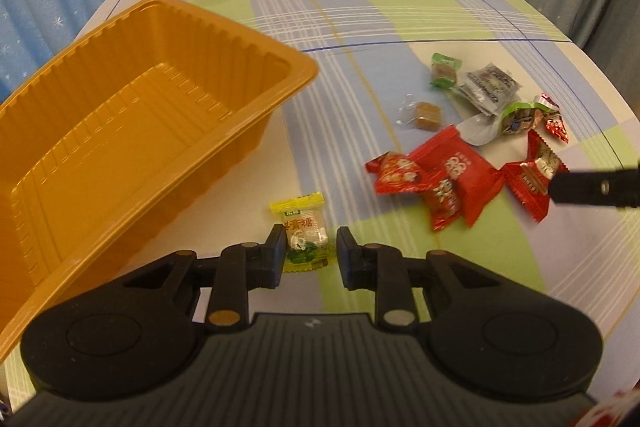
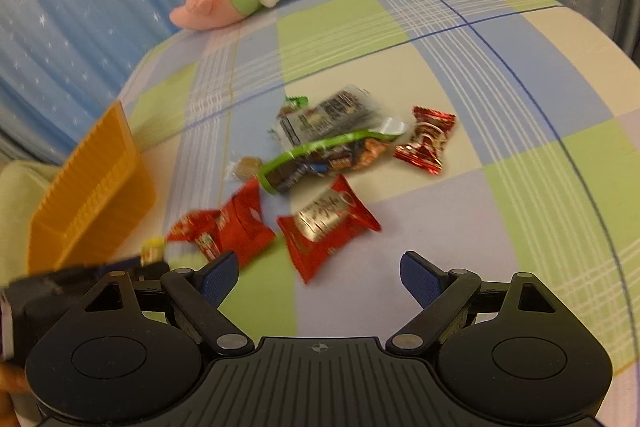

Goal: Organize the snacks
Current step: 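Grasp the red candy packet with the right tool, then carry both candies into the orange tray and open both tools, then move the left tool back to the pile and grasp a red candy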

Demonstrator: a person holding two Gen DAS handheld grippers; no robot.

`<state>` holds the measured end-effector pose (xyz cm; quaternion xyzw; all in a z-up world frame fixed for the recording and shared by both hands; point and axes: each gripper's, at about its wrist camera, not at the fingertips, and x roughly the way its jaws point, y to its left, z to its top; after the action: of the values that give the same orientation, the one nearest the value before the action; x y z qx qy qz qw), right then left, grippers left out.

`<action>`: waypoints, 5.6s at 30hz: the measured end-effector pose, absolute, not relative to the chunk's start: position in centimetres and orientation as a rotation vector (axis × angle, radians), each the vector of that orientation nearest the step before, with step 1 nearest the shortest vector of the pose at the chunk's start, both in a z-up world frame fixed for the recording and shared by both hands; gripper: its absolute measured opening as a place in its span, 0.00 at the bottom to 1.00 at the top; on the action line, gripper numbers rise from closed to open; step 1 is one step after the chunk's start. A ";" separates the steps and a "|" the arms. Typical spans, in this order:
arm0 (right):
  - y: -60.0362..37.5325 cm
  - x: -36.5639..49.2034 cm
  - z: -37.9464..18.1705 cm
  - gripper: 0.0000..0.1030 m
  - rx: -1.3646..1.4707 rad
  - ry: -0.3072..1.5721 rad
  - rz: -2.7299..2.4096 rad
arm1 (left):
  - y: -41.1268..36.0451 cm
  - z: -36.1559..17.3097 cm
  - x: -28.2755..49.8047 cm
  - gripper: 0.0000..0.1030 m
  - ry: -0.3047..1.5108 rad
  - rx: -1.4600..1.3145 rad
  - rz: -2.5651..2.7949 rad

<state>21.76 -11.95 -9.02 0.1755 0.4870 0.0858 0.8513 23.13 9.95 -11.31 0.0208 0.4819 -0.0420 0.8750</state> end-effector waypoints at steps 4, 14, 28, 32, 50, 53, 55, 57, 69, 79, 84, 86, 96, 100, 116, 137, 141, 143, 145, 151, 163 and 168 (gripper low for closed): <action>-11.9 23.0 -9.4 0.69 0.432 1.037 0.165 | 10.6 -11.3 23.0 0.24 1.007 0.035 -0.074; -12.6 25.3 -10.6 0.42 0.489 1.054 0.030 | 11.7 -11.3 22.6 0.24 1.009 0.020 -0.061; -10.6 22.9 -10.1 0.23 0.251 1.073 0.134 | 11.7 -11.0 22.0 0.23 0.995 0.029 -0.084; -10.6 22.2 -9.1 0.23 0.256 1.056 0.148 | 11.5 -10.4 21.4 0.23 0.976 0.031 -0.105; -0.8 23.3 -4.1 0.23 0.207 0.990 0.500 | 16.1 -3.1 18.6 0.23 0.841 -0.086 -0.041; 1.6 24.0 -3.6 0.23 0.187 0.978 0.560 | 17.8 -2.6 18.6 0.23 0.830 -0.107 0.004; 3.2 24.6 -3.5 0.23 0.174 0.970 0.594 | 18.7 -2.6 18.8 0.23 0.831 -0.119 0.034; 4.7 25.2 -3.5 0.23 0.166 0.966 0.618 | 19.9 -2.6 19.1 0.23 0.835 -0.133 0.063; 11.7 28.4 -5.0 0.23 0.098 0.969 0.702 | 25.0 -3.3 20.1 0.23 0.840 -0.178 0.174; 14.5 29.6 -7.7 0.23 0.031 1.016 0.710 | 26.2 -4.9 20.9 0.23 0.889 -0.196 0.170; 15.3 30.2 -8.6 0.23 0.023 1.016 0.701 | 26.8 -5.4 21.3 0.23 0.904 -0.200 0.164; 15.6 30.4 -8.7 0.24 0.043 1.015 0.695 | 27.0 -5.5 21.4 0.23 0.906 -0.199 0.159; 14.5 30.4 -8.3 0.51 0.076 1.011 0.633 | 27.8 -5.8 21.9 0.23 0.908 -0.206 0.135; 13.8 30.1 -7.9 0.52 0.097 1.004 0.606 | 27.9 -5.7 21.9 0.23 0.898 -0.201 0.132; 9.8 25.7 -5.5 0.58 0.177 0.960 0.557 | 26.4 -3.8 18.7 0.35 0.869 -0.178 0.106; -0.4 18.6 -4.4 0.59 0.123 0.974 0.584 | 16.6 -3.3 14.0 0.35 0.893 -0.169 0.072; -3.0 17.7 -4.6 0.59 0.120 0.979 0.557 | 14.0 -3.5 13.8 0.35 0.903 -0.157 0.040; -4.4 17.4 -4.7 0.59 0.124 0.983 0.539 | 12.7 -3.6 13.9 0.35 0.907 -0.147 0.023; -5.8 17.1 -4.8 0.59 0.135 0.988 0.519 | 11.5 -3.8 14.1 0.35 0.911 -0.136 0.008; -9.8 16.7 -5.3 0.59 0.180 1.000 0.449 | 8.4 -4.2 14.9 0.35 0.926 -0.104 -0.030; -16.0 17.0 -6.2 0.59 0.250 1.007 0.322 | 3.6 -4.8 17.5 0.35 0.922 -0.029 -0.119; -17.7 17.6 -6.4 0.59 0.262 1.001 0.281 | 2.0 -5.0 18.8 0.35 0.915 -0.001 -0.150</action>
<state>17.56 -17.70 -6.43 0.1248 0.4768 0.1340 0.8597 18.80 2.00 -4.96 -0.0005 0.4413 -0.0722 0.8945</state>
